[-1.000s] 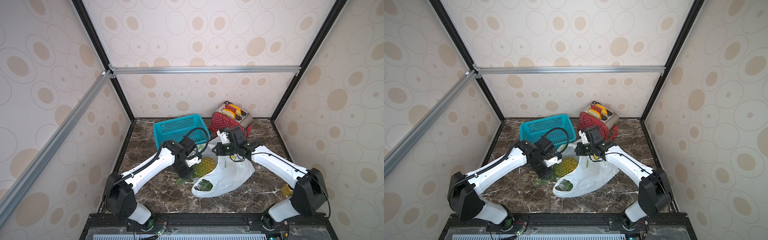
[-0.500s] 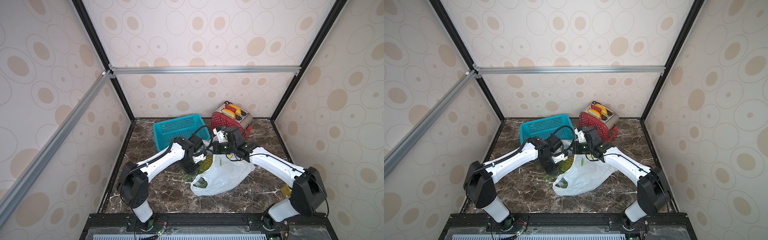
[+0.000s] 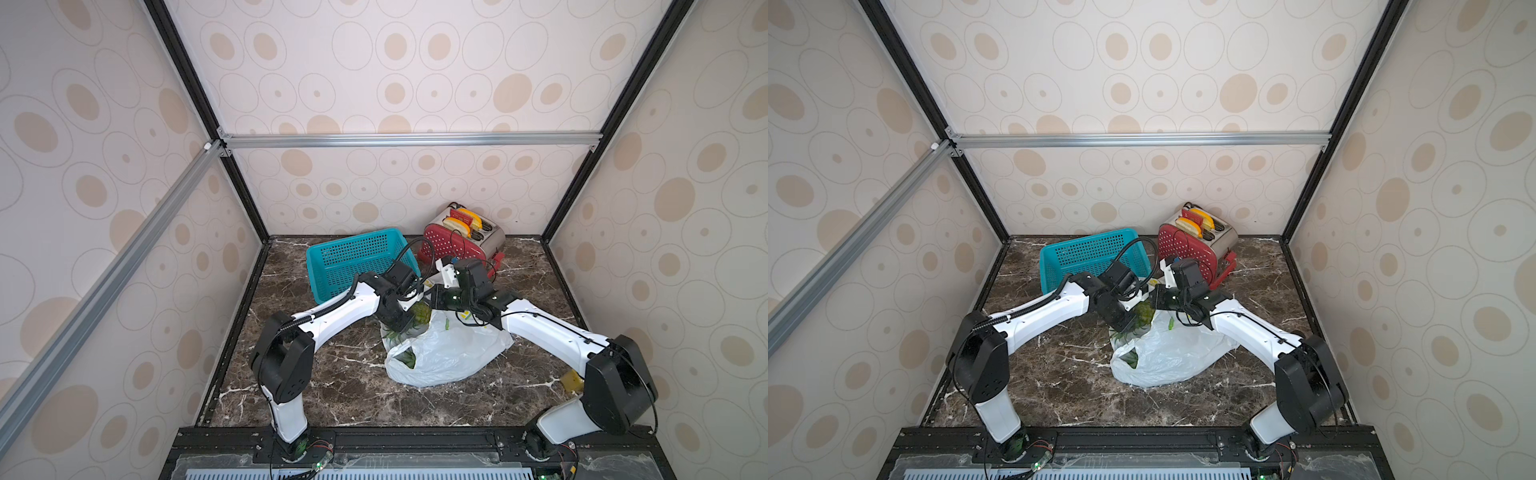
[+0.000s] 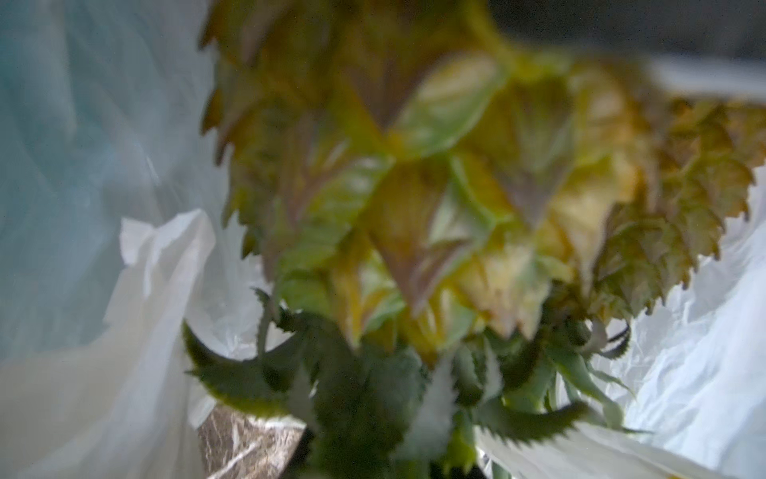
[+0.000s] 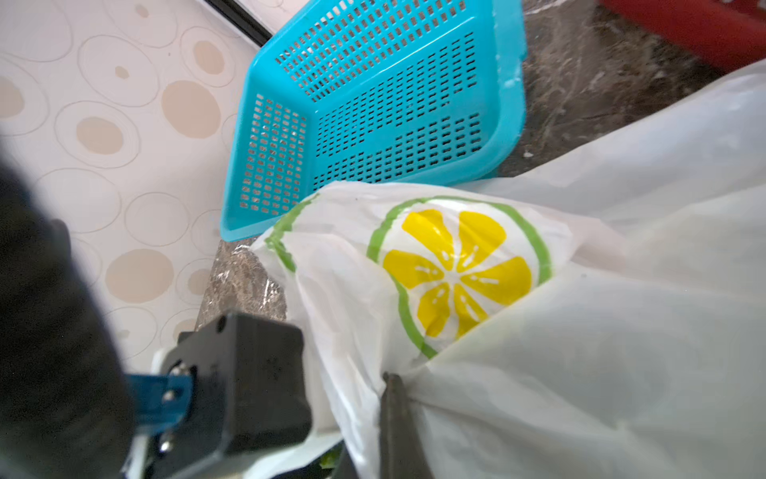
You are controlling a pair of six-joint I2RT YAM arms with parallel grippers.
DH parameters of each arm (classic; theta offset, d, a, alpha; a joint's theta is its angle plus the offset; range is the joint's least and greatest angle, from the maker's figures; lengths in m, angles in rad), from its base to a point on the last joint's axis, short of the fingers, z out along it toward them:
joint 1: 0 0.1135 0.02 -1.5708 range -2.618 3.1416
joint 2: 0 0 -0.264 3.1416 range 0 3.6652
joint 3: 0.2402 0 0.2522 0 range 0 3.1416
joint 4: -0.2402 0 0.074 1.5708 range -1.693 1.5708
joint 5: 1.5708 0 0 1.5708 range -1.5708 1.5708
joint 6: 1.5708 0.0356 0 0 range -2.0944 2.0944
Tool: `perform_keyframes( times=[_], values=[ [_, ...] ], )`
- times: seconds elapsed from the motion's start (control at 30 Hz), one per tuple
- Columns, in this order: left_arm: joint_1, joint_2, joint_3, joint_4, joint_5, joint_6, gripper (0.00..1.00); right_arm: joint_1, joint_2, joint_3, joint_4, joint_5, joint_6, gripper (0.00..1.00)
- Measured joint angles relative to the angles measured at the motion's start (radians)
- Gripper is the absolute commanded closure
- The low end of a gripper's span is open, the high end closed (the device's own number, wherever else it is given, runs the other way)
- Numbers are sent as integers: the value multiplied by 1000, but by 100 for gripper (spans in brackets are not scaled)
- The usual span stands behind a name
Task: Place the pineapple into a plastic bag & tie a knot
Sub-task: Place the pineapple in the plastic bag.
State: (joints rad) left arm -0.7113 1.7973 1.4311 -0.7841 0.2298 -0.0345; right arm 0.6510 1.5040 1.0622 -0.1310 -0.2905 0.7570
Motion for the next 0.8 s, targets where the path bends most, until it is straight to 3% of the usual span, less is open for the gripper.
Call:
perform_keyframes(
  times=[0.1, 0.2, 0.27, 0.4, 0.57, 0.8],
  values=[
    [2, 20, -12, 59, 0, 35, 81, -2, 0, -14, -3, 24, 4, 100],
    [3, 40, -24, 161, 0, 42, 51, 6, -1, -26, -5, 5, 7, 100],
    [2, 45, -43, 256, 9, 40, 37, 20, -5, -27, -1, -12, 10, 100],
    [-1, 0, -134, 397, 14, 55, 17, 27, -23, -27, -3, -21, 13, 100],
    [0, -172, -289, 426, 32, 119, 8, 32, -29, -27, -44, 6, 13, 100],
    [-2, -529, -450, 391, 126, 216, 14, 31, -28, -15, -102, 42, 8, 100]
  ],
)
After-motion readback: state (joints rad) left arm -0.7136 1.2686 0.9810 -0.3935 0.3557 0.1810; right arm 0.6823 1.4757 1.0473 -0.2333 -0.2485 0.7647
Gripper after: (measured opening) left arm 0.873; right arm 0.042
